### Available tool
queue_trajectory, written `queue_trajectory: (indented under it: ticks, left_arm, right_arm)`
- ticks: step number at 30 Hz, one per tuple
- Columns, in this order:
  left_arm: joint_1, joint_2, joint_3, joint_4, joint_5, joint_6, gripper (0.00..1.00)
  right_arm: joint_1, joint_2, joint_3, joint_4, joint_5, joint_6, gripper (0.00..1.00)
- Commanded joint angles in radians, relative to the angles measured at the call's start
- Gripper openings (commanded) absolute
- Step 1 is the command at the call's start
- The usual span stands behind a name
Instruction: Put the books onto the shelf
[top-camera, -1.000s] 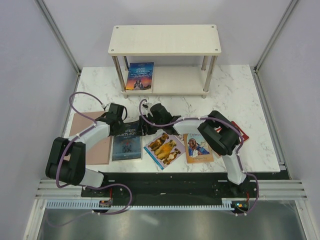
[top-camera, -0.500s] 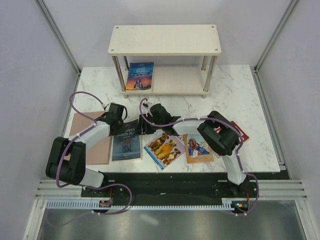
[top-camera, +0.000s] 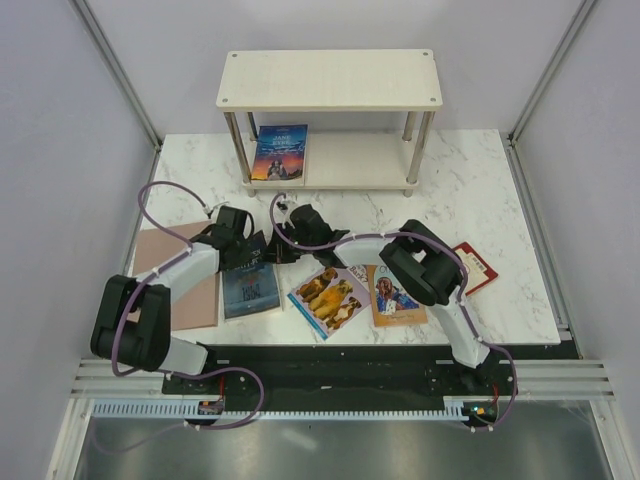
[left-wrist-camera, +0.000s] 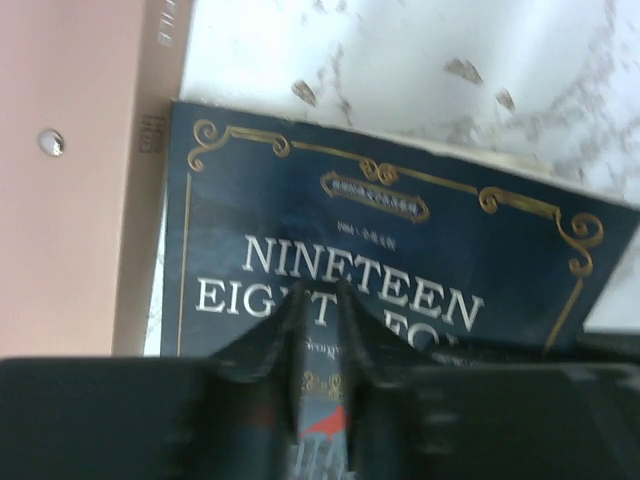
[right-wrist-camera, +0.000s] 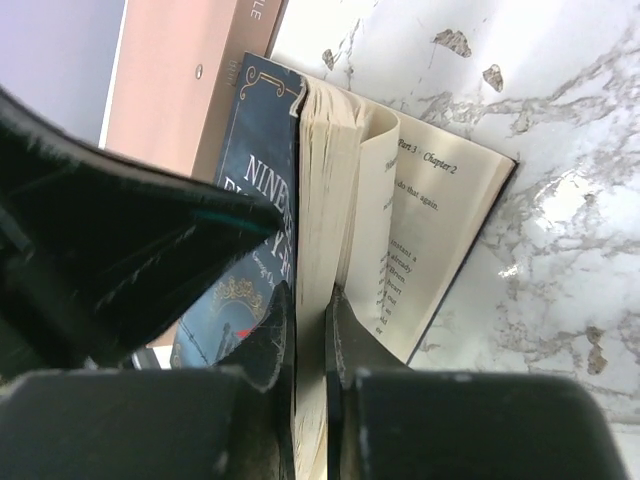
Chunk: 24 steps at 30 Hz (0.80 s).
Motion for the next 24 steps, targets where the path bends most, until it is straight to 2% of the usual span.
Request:
queue_trajectory:
  ticks: [1, 3, 4, 7, 9, 10, 12, 13, 15, 19, 20, 24]
  left_arm:
    - [-0.021, -0.128, -0.042, -0.007, 0.103, 0.064, 0.43]
    - [-0.022, -0.244, -0.040, 0.021, 0.106, 0.098, 0.57]
    - [-0.021, -0.276, -0.040, 0.051, 0.107, 0.131, 0.68]
    - [-0.019, -0.393, -0.036, 0.120, 0.138, 0.206, 0.85]
    - [-0.019, -0.439, -0.040, 0.152, 0.150, 0.221, 0.88]
    - [-0.019, -0.486, -0.051, 0.216, 0.176, 0.224, 0.95]
    - [-0.019, -0.517, -0.104, 0.295, 0.218, 0.230, 0.94]
    - [-0.018, -0.528, -0.128, 0.345, 0.312, 0.256, 0.91]
    - [-0.016, -0.519, -0.161, 0.445, 0.394, 0.245, 0.91]
    - [-0.018, -0.490, -0.224, 0.623, 0.540, 0.224, 0.97]
    - [-0.018, -0.487, -0.252, 0.699, 0.564, 0.221, 0.97]
    - [-0.015, -0.472, -0.269, 0.790, 0.652, 0.222, 0.99]
  right_arm:
    - [-0.026, -0.084, -0.047, 0.074, 0.016, -0.063, 0.00]
    - [-0.059, -0.134, -0.091, 0.119, -0.022, -0.073, 0.00]
    - [-0.089, -0.151, -0.101, 0.129, -0.035, -0.075, 0.00]
    - [-0.152, -0.199, -0.113, 0.165, -0.119, -0.083, 0.00]
    - [-0.181, -0.228, -0.106, 0.179, -0.183, -0.087, 0.00]
    - [-0.204, -0.242, -0.109, 0.183, -0.193, -0.089, 0.00]
    - [-0.224, -0.289, -0.107, 0.179, -0.231, -0.104, 0.00]
    - [-0.244, -0.306, -0.107, 0.180, -0.242, -0.112, 0.00]
    - [-0.270, -0.345, -0.098, 0.185, -0.306, -0.113, 0.00]
    - [-0.318, -0.358, -0.063, 0.220, -0.487, -0.040, 0.00]
    - [-0.329, -0.360, -0.066, 0.269, -0.511, -0.017, 0.00]
    - [-0.376, -0.381, -0.110, 0.402, -0.601, 0.074, 0.00]
